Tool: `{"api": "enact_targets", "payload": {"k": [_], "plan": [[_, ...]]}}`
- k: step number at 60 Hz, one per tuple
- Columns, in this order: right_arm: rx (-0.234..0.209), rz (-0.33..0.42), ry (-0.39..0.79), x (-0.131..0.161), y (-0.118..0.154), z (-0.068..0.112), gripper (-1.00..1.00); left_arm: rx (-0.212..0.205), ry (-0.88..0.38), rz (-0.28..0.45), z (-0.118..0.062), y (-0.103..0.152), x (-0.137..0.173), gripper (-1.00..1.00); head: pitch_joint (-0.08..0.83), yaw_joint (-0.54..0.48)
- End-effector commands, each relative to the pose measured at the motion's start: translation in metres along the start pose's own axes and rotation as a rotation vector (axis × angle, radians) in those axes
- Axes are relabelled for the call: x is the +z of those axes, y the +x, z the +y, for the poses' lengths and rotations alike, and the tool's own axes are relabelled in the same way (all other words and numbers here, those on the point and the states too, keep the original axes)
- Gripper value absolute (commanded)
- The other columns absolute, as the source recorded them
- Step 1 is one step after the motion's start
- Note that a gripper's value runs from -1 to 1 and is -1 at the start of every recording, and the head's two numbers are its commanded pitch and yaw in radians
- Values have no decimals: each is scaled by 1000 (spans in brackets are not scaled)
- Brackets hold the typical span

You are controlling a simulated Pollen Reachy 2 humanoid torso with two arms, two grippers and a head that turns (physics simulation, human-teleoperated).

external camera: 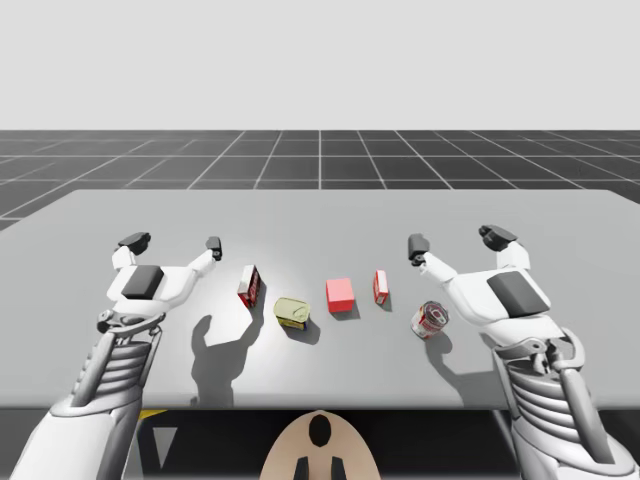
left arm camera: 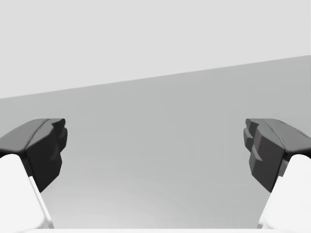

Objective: Find the red cube and pick it up.

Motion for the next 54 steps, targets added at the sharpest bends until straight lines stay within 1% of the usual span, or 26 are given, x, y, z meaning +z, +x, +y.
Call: {"api": "enact_targets", "payload": {"k": [1, 9, 15, 19, 25, 29, 32, 33, 34, 37, 39, 40, 41, 42, 44, 48, 49, 53, 54], "plan": [[3, 5, 7, 0, -1, 1, -1000, -8, -1, -1, -1, 0, 0, -1000, 483, -27], [7, 8, 10, 0, -1, 2, -1000, -12, -3, -3, -1, 1, 1, -1000, 573, -60], [9, 9, 10, -1, -1, 3, -1000, -12, -4, -4, -1, 1, 1, -1000, 622, -80], [9, 10, 11, -1, -2, 3, -1000, -12, -5, -5, -1, 1, 1, -1000, 647, -85], [6, 13, 19, 0, -2, 6, -1000, -11, -5, -4, -1, 1, 2, -1000, 659, -86], [-8, 22, 31, 2, 0, 11, -1000, -9, -4, -3, -1, 1, 2, -1000, 659, -86], [-52, 59, 40, 5, 2, 16, -1000, -6, -2, -1, 0, 2, 1, -1000, 657, -84], [-58, 66, 40, 6, 3, 18, -1000, -6, -1, -1, 0, 2, 1, -1000, 657, -85], [-64, 71, 51, 11, 6, 24, -1000, -4, 1, 0, 0, 2, 1, -1000, 657, -84], [-56, 70, 66, 17, 5, 33, -1000, 0, 2, 1, 1, 2, 1, -1000, 656, -84], [-44, 81, 81, 24, 5, 46, -1000, 2, 3, 2, 2, 2, 1, -1000, 656, -86], [-43, 81, 84, 26, 5, 50, -1000, 2, 3, 2, 2, 2, 1, -1000, 656, -87], [-48, 88, 73, 28, 5, 53, -1000, 3, 4, 2, 2, 2, 1, -1000, 656, -88], [-50, 97, 55, 31, 6, 61, -1000, 4, 4, 2, 2, 2, 1, -1000, 657, -89], [-63, 97, 63, 36, 6, 70, -1000, 5, 4, 3, 2, 2, 1, -1000, 658, -91], [-71, 89, 72, 42, 5, 85, -1000, 7, 3, 3, 3, 2, 1, -1000, 658, -94], [-75, 91, 80, 46, 4, 93, -1000, 10, 3, 3, 3, 2, 1, -1000, 658, -96], [-88, 89, 91, 50, 3, 102, -1000, 12, 3, 4, 4, 2, 1, -1000, 659, -96], [-101, 93, 97, 53, 2, 108, -1000, 12, 3, 4, 4, 2, 1, -1000, 660, -95]]}}
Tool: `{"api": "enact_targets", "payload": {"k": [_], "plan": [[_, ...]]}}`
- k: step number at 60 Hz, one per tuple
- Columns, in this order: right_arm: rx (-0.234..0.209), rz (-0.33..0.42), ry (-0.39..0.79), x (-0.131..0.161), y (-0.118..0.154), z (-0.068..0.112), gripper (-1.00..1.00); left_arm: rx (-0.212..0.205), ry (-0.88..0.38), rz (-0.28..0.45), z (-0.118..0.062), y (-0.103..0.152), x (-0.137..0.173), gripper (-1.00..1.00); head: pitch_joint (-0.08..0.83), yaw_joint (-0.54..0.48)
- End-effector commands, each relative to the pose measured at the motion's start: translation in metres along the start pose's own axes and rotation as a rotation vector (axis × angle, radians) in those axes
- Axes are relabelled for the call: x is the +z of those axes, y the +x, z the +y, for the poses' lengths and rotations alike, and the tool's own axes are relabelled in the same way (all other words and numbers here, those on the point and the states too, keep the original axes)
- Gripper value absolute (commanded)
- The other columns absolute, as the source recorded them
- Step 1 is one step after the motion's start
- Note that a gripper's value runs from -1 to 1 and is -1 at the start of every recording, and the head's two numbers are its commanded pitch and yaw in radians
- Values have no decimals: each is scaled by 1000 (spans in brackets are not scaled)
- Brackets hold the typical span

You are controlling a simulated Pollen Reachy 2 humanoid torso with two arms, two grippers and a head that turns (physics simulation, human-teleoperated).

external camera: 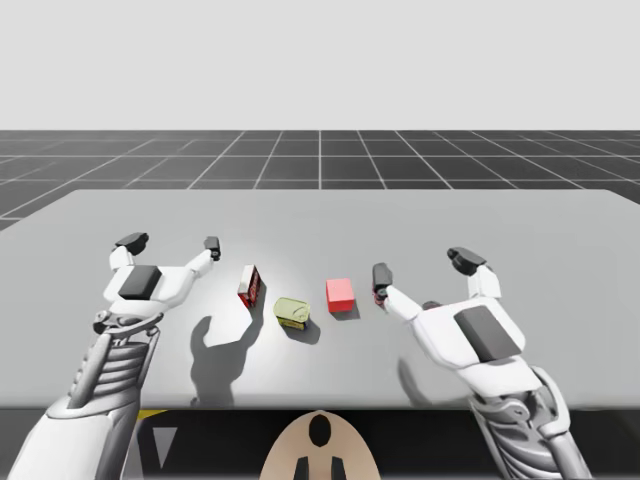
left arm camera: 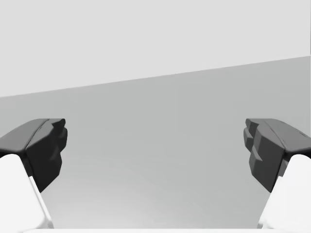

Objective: Find the red cube and pick it up.

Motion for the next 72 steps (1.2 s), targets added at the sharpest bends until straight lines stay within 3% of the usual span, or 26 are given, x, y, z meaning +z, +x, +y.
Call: {"api": "enact_targets", "payload": {"k": [1, 4, 16, 18, 35, 72], "plan": [[-132, 17, 29, 15, -6, 51, -1000, 7, 1, 2, 2, 0, 0, -1000, 661, -95], [-157, 28, 40, 18, -10, 59, -1000, 8, 1, 2, 2, 0, -1, -1000, 663, -90], [-189, 98, 90, 22, -34, 82, -1000, 9, 0, 3, 3, 0, -1, -1000, 670, -89], [-213, 123, 93, 22, -38, 87, -1000, 9, 0, 4, 3, -1, -1, -1000, 671, -89], [-249, 229, 110, 19, -72, 110, -1000, 10, -2, 5, 3, -1, -2, -1000, 682, -88], [-243, 332, 96, -41, -97, 135, -1000, 15, -8, 6, 3, 0, -1, -1000, 694, -88]]}}
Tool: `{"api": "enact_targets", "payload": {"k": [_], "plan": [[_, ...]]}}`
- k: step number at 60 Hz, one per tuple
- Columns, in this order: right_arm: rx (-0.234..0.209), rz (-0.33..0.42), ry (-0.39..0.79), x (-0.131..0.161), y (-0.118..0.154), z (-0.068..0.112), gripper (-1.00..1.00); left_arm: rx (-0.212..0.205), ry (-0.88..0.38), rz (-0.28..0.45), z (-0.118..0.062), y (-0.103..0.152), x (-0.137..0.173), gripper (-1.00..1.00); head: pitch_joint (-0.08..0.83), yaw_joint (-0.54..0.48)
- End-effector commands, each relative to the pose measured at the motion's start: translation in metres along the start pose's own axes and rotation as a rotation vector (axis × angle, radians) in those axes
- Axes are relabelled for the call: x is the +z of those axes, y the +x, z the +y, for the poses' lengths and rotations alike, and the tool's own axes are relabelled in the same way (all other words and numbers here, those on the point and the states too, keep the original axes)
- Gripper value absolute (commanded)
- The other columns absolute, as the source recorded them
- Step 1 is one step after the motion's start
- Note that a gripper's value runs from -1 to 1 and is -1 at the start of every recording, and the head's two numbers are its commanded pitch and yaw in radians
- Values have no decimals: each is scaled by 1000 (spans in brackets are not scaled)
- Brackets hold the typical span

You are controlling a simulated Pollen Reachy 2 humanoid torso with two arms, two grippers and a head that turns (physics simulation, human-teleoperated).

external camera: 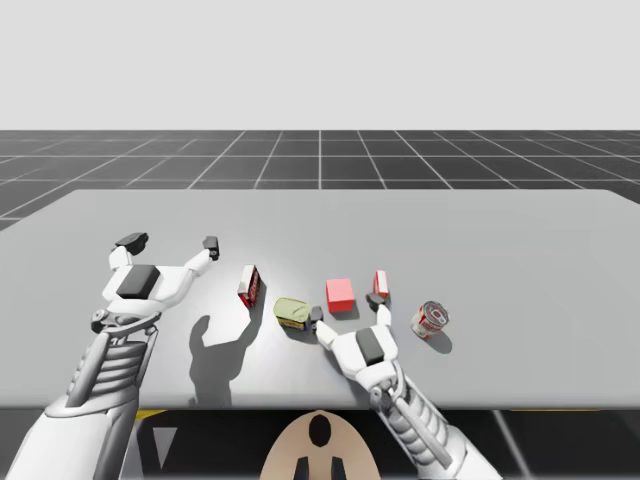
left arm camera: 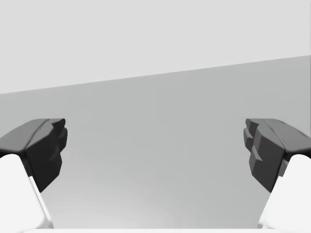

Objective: Find the red cube and pick it up.

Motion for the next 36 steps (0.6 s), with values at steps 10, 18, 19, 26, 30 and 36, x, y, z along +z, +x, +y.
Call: {"api": "enact_targets", "payload": {"k": [10, 18, 19, 26, 30, 36], "plan": [[-142, 44, 60, -28, 11, 46, -1000, 2, -6, 0, 0, 0, 1, -1000, 692, -92], [-126, 59, 57, -37, 9, 48, -1000, 2, -9, 0, -1, 1, 1, -1000, 693, -97], [-122, 55, 55, -37, 9, 48, -1000, 2, -9, 0, -1, 1, 1, -1000, 693, -97], [-124, 42, 77, -38, 6, 47, -1000, 2, -10, 0, -1, 1, 1, -1000, 693, -97], [-101, -3, 61, -36, 2, 48, 793, 1, -11, 1, -2, 1, 1, -1000, 692, -97], [-106, 21, 76, -35, 0, 48, 1000, -2, -13, 2, -3, 0, 1, -1000, 692, -100]]}}
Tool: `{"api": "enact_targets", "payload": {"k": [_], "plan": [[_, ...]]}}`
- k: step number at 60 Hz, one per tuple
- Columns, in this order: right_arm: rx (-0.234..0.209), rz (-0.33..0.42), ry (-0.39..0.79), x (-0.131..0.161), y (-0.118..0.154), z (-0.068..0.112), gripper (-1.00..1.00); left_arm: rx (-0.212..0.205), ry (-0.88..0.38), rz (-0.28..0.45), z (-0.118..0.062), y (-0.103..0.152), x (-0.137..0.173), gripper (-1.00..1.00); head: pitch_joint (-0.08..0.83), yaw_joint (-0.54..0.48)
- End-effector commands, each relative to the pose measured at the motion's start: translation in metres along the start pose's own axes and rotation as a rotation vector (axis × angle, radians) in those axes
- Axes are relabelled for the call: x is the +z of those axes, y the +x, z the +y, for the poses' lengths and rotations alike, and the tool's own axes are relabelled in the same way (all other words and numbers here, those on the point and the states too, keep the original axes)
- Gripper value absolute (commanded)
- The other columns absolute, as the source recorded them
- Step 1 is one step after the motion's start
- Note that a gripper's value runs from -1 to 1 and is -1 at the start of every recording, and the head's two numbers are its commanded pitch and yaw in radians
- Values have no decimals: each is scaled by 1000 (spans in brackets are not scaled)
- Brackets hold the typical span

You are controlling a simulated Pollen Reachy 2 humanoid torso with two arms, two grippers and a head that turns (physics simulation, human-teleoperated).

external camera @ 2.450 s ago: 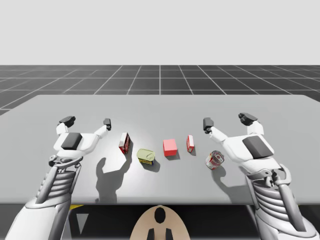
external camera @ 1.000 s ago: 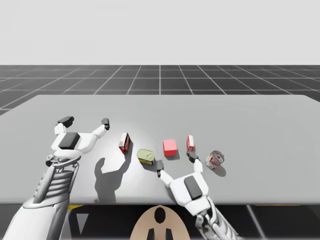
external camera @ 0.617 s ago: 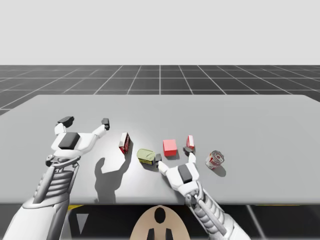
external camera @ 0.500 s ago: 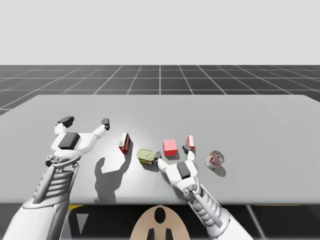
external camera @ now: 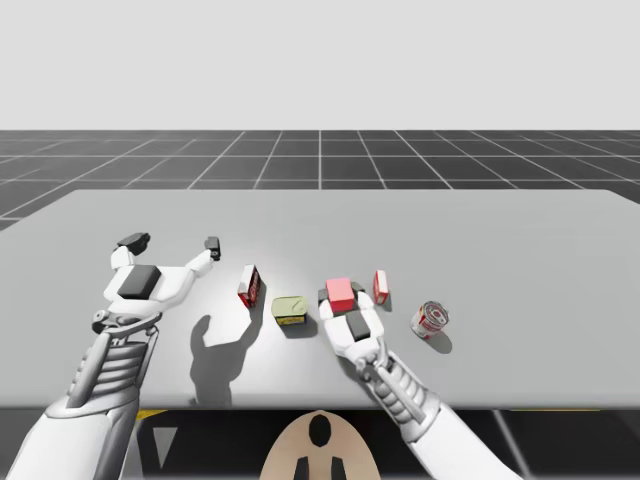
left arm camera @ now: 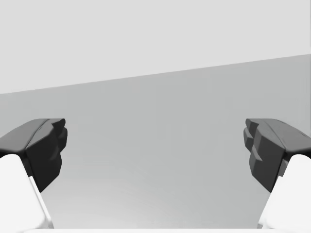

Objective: Find the red cube and pick it up.

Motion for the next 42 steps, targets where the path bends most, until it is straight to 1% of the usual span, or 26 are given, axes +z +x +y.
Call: {"api": "enact_targets", "payload": {"k": [1, 9, 13, 14, 16, 17, 20, 21, 24, 25, 26, 28, 35, 42], "plan": [[-121, 8, 78, 2, 0, 45, 1000, -2, -3, 1, -1, 0, 0, -1000, 692, -100], [-120, 6, 80, 3, -1, 44, 1000, -4, -3, 2, -2, 0, 0, -1000, 685, -98], [-119, 5, 79, 3, -1, 43, 1000, -5, -2, 2, -2, 0, 0, -1000, 653, -92], [-120, 2, 79, 3, 0, 43, 1000, -6, -1, 2, -2, 0, 0, -1000, 626, -86], [-122, 1, 79, 3, 0, 42, 1000, -6, -1, 2, -2, 0, 1, -1000, 604, -83], [-121, -1, 78, 4, 0, 42, 1000, -7, -1, 2, -2, 0, 1, -1000, 572, -81], [-122, -2, 77, 4, 0, 42, 1000, -7, 0, 3, -2, 0, 1, -1000, 535, -79], [-122, -3, 79, 4, 0, 41, 1000, -7, 1, 3, -2, -1, 1, -1000, 500, -79], [-121, -4, 79, 4, 0, 41, 1000, -8, 1, 4, -2, -1, 1, -1000, 469, -79], [-120, -4, 78, 4, 0, 41, 1000, -8, 1, 4, -2, -1, 1, -1000, 441, -79], [-120, -4, 78, 4, 0, 41, 1000, -8, 1, 4, -2, -1, 1, -1000, 441, -79], [-119, -6, 80, 4, 0, 42, 1000, -8, 1, 4, -2, -1, 0, -1000, 405, -81], [-117, -18, 81, 7, 2, 41, 1000, -7, 2, 5, -2, -1, 0, -1000, 364, -81], [-121, -51, 84, 13, 14, 38, 1000, -6, 2, 5, -2, -1, 0, -1000, 345, -76]]}}
